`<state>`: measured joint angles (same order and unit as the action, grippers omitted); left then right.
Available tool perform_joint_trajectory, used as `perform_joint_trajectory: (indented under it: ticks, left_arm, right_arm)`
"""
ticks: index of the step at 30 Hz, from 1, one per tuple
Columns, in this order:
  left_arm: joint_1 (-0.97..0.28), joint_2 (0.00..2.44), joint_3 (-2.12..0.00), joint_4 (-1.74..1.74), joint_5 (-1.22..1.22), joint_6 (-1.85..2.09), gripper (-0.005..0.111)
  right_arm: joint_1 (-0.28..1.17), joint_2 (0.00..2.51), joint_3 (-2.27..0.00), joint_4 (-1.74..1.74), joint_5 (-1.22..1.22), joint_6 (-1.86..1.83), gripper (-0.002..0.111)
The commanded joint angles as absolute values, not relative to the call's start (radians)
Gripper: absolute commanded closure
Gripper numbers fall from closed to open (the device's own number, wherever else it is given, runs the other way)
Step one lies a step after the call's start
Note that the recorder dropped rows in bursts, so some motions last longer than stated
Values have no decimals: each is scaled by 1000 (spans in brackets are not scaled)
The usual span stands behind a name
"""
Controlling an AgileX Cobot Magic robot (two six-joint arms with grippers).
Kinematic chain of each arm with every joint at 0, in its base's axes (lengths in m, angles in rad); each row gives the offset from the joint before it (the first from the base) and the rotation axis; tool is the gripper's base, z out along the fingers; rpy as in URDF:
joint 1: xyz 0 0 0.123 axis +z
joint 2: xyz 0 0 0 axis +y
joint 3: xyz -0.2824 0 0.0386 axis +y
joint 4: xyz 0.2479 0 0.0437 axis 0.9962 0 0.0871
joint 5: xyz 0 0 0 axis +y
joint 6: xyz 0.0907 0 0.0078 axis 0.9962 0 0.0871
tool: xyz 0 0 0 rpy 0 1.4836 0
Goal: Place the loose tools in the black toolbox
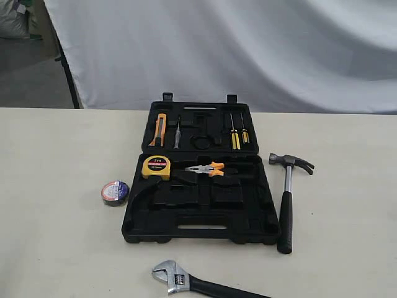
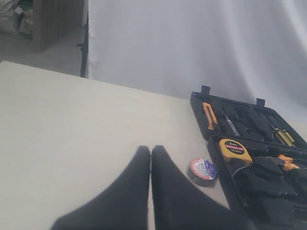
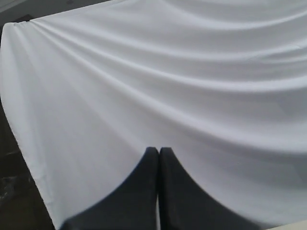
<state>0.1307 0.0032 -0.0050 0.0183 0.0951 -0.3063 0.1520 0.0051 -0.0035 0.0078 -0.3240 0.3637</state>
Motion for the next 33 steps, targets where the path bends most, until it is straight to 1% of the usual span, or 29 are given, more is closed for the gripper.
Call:
perform_joint_trajectory:
  ticks: [1, 4, 8, 17, 22, 28, 33]
  left_arm:
    - [156, 0, -8, 23, 88, -311, 106]
    - [156, 0, -8, 23, 88, -311, 106]
    - [156, 0, -8, 23, 88, -311, 106]
    - [156, 0, -8, 23, 88, -311, 106]
    - [156, 0, -8, 23, 88, -311, 106]
    - [156, 0, -8, 23, 88, -311, 106]
    - [156, 0, -8, 23, 88, -311, 106]
  right_arm:
    - [156, 0, 0, -14, -310, 362, 109]
    - [156, 2, 0, -49, -310, 364, 109]
    - [156, 105, -5, -62, -306, 370, 109]
    - [156, 487, -79, -116, -308, 395, 109]
    - [156, 713, -101, -175, -362, 435, 109]
    - [156, 957, -131, -353, -468, 567, 109]
    - [156, 1140, -158, -642, -618, 718, 109]
